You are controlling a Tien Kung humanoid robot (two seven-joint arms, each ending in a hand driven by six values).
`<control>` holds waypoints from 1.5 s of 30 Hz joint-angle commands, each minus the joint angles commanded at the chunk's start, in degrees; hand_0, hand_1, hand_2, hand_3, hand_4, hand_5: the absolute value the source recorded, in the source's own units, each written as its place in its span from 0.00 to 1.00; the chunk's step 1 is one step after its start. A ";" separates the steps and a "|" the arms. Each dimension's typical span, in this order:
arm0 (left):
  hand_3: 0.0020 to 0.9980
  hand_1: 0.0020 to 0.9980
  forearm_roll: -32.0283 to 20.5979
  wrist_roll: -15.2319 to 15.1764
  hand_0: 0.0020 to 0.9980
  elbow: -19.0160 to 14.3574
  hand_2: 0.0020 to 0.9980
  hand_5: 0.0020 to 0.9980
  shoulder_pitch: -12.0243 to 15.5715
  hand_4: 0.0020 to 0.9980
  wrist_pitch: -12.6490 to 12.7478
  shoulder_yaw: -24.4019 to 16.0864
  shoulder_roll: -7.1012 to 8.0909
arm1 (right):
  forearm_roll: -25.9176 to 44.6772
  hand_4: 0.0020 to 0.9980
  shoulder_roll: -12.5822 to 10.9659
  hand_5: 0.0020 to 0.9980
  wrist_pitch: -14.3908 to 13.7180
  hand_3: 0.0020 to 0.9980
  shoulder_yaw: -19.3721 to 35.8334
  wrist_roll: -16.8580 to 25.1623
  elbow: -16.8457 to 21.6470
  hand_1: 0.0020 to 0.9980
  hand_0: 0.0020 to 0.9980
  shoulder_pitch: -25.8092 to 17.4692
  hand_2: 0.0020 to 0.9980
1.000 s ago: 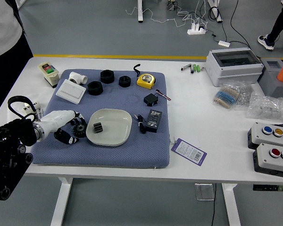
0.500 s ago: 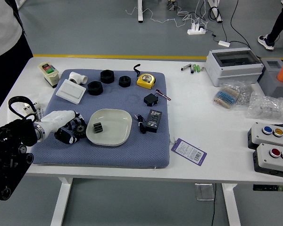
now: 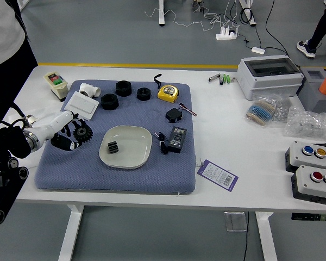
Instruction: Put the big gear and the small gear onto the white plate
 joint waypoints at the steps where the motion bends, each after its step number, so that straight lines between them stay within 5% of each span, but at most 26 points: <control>1: 0.57 0.44 0.00 0.13 0.42 -0.83 0.49 0.00 -0.06 0.50 -0.07 -0.27 0.02 | -0.01 0.79 -0.01 0.68 -0.01 0.56 -0.02 0.00 0.00 0.69 0.67 0.02 0.74; 12: 0.57 0.44 0.00 0.70 0.43 -5.52 0.49 0.00 -2.29 0.51 -0.21 5.20 -0.40 | 0.05 0.79 -0.04 0.68 -0.11 0.56 -0.06 -0.05 0.01 0.69 0.67 0.11 0.74; 25: 0.58 0.46 0.00 -0.40 0.43 -3.87 0.51 0.00 -5.49 0.57 1.60 15.10 -4.06 | 0.09 0.79 0.02 0.68 -0.21 0.56 -0.36 -0.06 0.06 0.69 0.67 0.02 0.74; 26: 0.58 0.60 0.00 -0.45 0.45 -3.57 0.61 0.00 -5.69 0.64 1.67 15.78 -4.38 | 0.11 0.78 0.00 0.68 -0.21 0.56 -0.39 -0.04 0.07 0.69 0.67 0.00 0.74; 31: 0.58 0.60 0.00 -0.83 0.45 -1.98 0.61 0.00 -6.52 0.64 2.33 17.79 -5.51 | 0.13 0.78 0.00 0.68 -0.27 0.56 -0.34 0.05 0.10 0.69 0.67 -0.10 0.74; 32: 0.60 0.65 0.00 -0.88 0.47 -1.79 0.65 0.05 -6.59 0.84 2.40 17.93 -5.62 | 0.12 0.78 0.00 0.68 -0.28 0.56 -0.32 0.06 0.10 0.69 0.67 -0.10 0.74; 37: 0.60 0.65 0.00 -1.05 0.47 -0.08 0.65 0.05 -7.25 0.84 2.56 18.06 -6.53 | 0.02 0.78 -0.02 0.68 -0.27 0.56 -0.47 0.04 0.11 0.69 0.67 -0.10 0.74; 38: 0.64 0.65 0.00 -1.03 0.49 0.34 0.70 0.12 -7.33 0.96 2.58 17.95 -6.65 | 0.08 0.78 -0.02 0.68 -0.26 0.56 -0.51 0.04 0.11 0.69 0.67 -0.14 0.74; 43: 0.64 0.65 0.00 -0.90 0.49 1.67 0.70 0.12 -7.37 0.96 2.41 17.59 -6.90 | 0.22 0.78 0.01 0.68 -0.24 0.56 -0.66 0.04 0.10 0.69 0.67 -0.21 0.74; 44: 0.76 0.68 0.00 -0.88 0.52 1.83 0.74 0.18 -7.34 1.00 2.38 17.53 -6.92 | 0.25 0.78 0.01 0.68 -0.23 0.56 -0.70 0.05 0.10 0.69 0.67 -0.23 0.74; 45: 0.76 0.68 0.00 -0.88 0.52 2.03 0.74 0.18 -7.29 1.00 2.43 17.41 -6.97 | 0.22 0.78 -0.01 0.68 -0.21 0.56 -0.68 0.04 0.11 0.69 0.67 -0.21 0.74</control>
